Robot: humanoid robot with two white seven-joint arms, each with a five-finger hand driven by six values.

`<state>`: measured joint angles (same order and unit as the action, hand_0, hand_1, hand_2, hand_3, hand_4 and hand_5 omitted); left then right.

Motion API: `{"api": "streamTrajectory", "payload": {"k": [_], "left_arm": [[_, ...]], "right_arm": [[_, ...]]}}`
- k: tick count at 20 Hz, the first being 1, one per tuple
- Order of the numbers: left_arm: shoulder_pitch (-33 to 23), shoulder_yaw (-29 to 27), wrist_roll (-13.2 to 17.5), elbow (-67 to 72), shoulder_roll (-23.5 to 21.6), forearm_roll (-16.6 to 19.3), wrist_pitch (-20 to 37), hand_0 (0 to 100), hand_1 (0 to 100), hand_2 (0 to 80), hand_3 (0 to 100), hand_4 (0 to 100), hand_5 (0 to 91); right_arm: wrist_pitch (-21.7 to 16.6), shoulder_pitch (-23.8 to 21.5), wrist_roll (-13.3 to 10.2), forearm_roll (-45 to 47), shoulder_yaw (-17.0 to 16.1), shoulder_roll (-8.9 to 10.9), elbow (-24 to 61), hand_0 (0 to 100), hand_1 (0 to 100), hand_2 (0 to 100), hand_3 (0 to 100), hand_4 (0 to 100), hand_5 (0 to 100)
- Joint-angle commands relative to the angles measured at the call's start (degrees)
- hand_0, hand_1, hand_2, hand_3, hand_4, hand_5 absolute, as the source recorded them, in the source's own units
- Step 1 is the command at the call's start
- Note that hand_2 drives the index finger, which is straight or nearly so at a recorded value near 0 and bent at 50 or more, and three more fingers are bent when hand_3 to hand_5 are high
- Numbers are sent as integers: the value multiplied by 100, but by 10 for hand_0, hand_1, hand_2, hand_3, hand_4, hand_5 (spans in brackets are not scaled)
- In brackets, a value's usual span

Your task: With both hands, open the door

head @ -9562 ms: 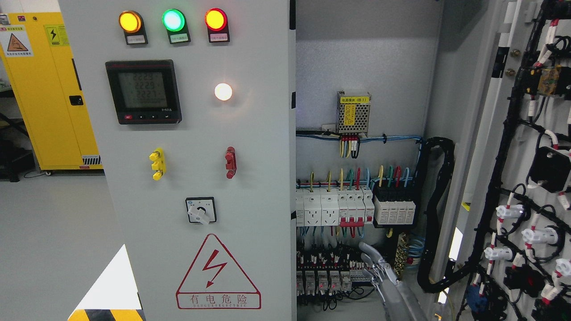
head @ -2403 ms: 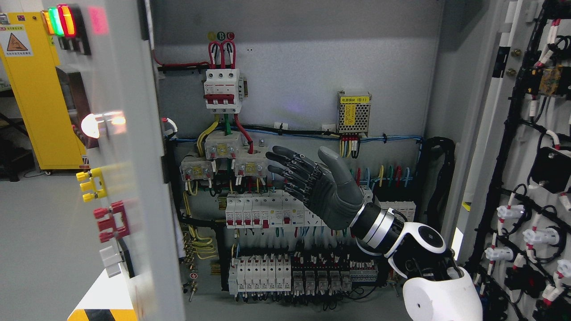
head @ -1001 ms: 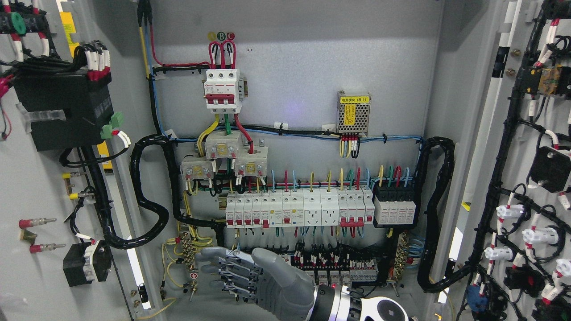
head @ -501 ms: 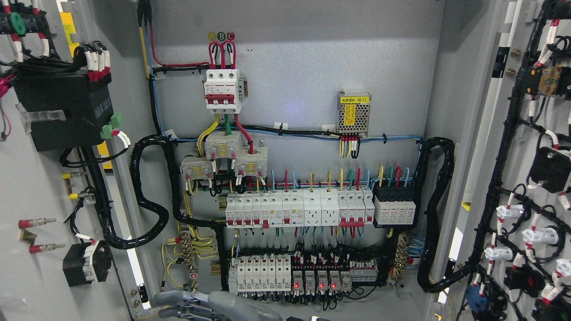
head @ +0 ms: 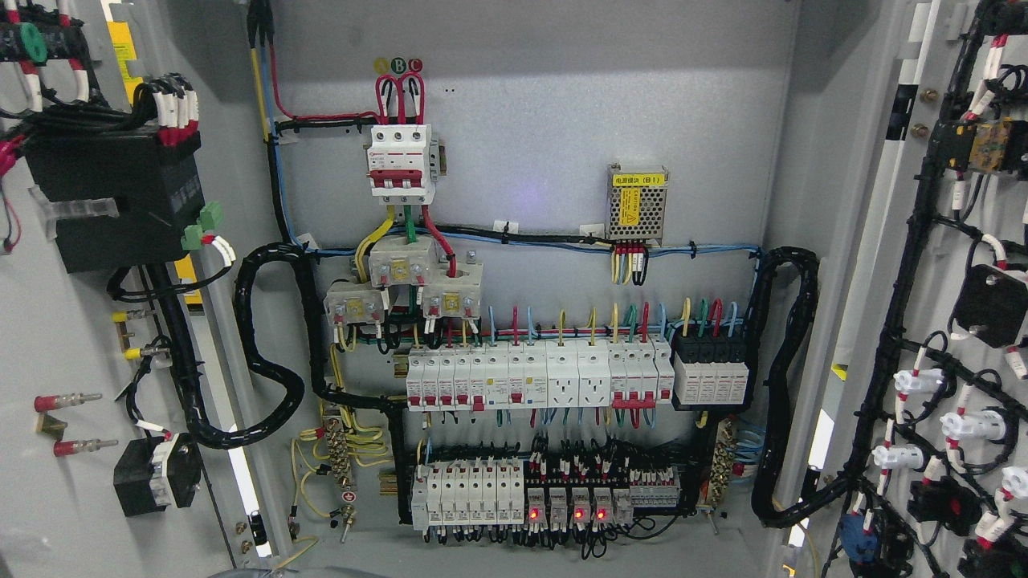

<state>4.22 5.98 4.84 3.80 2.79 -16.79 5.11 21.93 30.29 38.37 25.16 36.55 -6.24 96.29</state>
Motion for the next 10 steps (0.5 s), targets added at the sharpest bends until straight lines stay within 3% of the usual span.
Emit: {"api": "streamTrajectory", "payload": {"k": [1, 3, 10], "left_arm": [[0, 0, -1, 7, -7, 0, -1, 0, 0, 0, 0, 0, 0], [0, 0, -1, -11, 2, 0, -1, 0, 0, 0, 0, 0, 0], [0, 0, -1, -11, 2, 0, -1, 0, 0, 0, 0, 0, 0]], "right_arm": [[-48, 20, -162, -170, 475, -229, 39, 215, 0, 0, 0, 0, 0], [-39, 38, -303, -170, 537, -229, 39, 215, 0, 0, 0, 0, 0], [-48, 179, -339, -161, 845, -229, 39, 214, 0, 0, 0, 0, 0]]}}
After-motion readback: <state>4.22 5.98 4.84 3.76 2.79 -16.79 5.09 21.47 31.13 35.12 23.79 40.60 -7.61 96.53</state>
